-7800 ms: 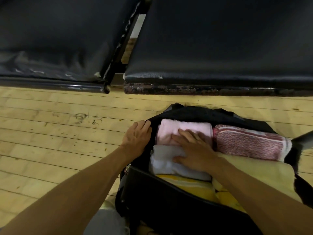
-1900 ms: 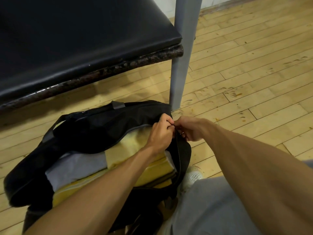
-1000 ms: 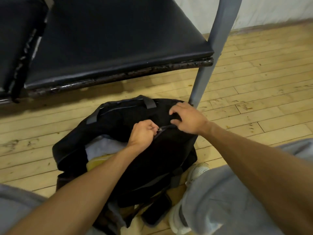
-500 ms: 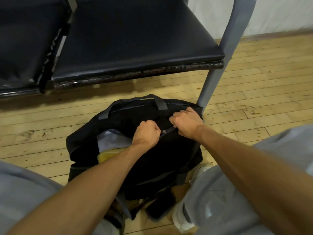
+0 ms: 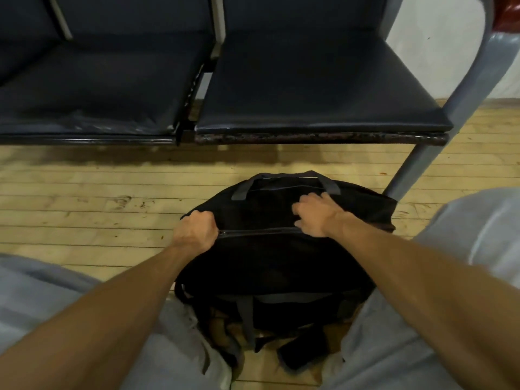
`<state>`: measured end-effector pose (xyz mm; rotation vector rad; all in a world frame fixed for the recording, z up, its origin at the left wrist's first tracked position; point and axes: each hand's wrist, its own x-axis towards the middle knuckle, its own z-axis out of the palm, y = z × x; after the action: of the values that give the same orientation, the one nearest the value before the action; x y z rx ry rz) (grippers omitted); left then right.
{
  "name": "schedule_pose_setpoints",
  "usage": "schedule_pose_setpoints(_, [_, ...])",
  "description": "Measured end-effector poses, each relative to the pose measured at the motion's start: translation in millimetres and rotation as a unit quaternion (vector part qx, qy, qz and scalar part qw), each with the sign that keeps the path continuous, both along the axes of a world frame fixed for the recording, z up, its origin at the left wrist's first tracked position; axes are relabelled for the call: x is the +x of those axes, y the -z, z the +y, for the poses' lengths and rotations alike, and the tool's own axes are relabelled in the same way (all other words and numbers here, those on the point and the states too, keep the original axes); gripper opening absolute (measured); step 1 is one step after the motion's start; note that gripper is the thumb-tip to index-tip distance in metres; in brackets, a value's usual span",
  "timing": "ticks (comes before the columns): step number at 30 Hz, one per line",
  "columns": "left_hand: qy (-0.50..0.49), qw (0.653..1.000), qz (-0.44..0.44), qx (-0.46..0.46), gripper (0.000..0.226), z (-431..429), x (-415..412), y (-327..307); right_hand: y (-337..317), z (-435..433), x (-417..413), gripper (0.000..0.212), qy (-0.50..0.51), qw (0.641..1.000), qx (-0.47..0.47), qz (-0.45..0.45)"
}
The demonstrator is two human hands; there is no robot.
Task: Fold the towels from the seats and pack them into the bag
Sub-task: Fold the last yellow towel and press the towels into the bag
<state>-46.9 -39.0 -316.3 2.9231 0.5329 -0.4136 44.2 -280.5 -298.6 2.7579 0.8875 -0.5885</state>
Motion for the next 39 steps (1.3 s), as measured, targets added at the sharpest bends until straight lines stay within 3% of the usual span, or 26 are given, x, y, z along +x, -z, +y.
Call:
schedule_pose_setpoints(4, [-0.059, 0.998, -0.017, -0.032, 0.022, 32.5, -9.5, 8.1, 11.2, 77.8, -18.5, 0.049, -0.088, 0.99, 0.109, 0.029])
schedule_pose_setpoints(9, [-0.139, 0.982, -0.047, -0.12, 0.02, 54.9, -16.4, 17.7, 37.6, 151.3, -45.8, 0.063, -0.133, 0.983, 0.123, -0.018])
schedule_pose_setpoints(16, [-0.249, 0.945, -0.06, -0.203, 0.016, 92.5, -28.5, 44.1, 62.1, 160.5, -43.1, 0.025, -0.143, 0.976, 0.165, -0.023])
schedule_pose_setpoints(23, [-0.358, 0.904, -0.033, -0.232, 0.021, 100.1, -32.3, 85.8, 72.6, 133.5, -28.6, 0.014, -0.199, 0.947, 0.25, -0.022])
schedule_pose_setpoints(27, [-0.312, 0.929, -0.02, -0.199, 0.018, 95.6, -25.2, 92.2, 74.2, 128.8, -27.7, 0.016, -0.186, 0.943, 0.274, -0.027])
schedule_pose_setpoints(32, [-0.229, 0.955, -0.052, -0.184, 0.027, 79.3, -10.9, 57.0, 55.8, 120.8, -22.0, 0.014, -0.097, 0.956, 0.269, 0.066])
schedule_pose_setpoints(36, [-0.122, 0.958, -0.089, -0.244, 0.012, 51.2, 17.0, -3.9, 21.4, 101.9, -11.1, 0.009, -0.029, 0.96, 0.252, 0.116])
schedule_pose_setpoints(39, [-0.033, 0.949, -0.099, -0.297, 0.014, 19.8, 31.7, -57.4, -15.6, 77.2, 1.1, 0.01, 0.014, 0.958, 0.259, 0.126])
